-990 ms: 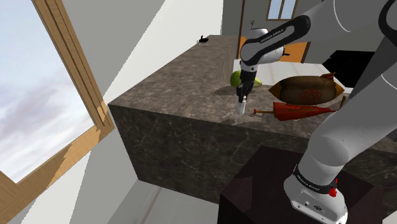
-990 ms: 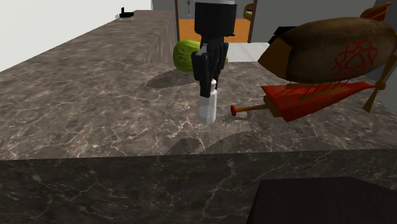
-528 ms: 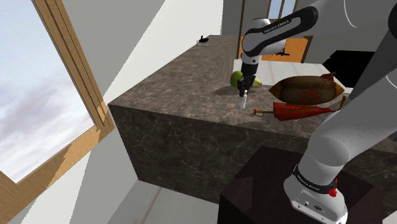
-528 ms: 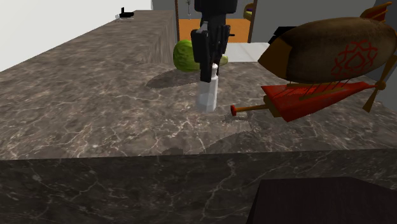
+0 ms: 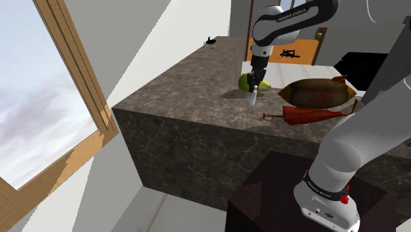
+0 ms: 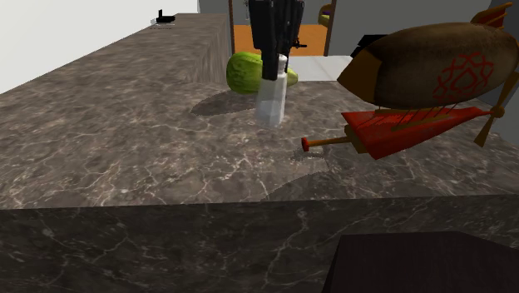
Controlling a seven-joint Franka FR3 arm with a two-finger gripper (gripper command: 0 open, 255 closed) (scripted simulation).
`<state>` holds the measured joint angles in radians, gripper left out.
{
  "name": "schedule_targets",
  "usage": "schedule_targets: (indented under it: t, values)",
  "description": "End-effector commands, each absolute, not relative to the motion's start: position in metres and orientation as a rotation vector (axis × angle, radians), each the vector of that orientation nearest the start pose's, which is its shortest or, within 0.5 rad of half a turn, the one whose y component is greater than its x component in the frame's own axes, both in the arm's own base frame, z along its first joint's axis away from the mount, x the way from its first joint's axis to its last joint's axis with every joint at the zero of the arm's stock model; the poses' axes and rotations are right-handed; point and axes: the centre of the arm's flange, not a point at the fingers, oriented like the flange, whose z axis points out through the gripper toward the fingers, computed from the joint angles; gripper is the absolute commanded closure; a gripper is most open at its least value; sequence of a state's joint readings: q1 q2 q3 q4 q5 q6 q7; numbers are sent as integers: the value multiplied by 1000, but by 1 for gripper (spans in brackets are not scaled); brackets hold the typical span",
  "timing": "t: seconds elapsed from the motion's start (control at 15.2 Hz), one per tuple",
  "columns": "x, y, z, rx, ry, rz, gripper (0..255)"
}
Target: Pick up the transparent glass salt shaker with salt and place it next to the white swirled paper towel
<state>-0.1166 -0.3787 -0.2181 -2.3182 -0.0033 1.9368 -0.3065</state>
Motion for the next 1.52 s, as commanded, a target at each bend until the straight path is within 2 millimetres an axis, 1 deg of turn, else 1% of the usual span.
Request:
schedule_targets:
  t: [0.0, 1.45]
  values:
    - [411, -148, 494, -3065, 17, -20, 255]
    - [411, -148, 611, -3065, 17, -20, 255]
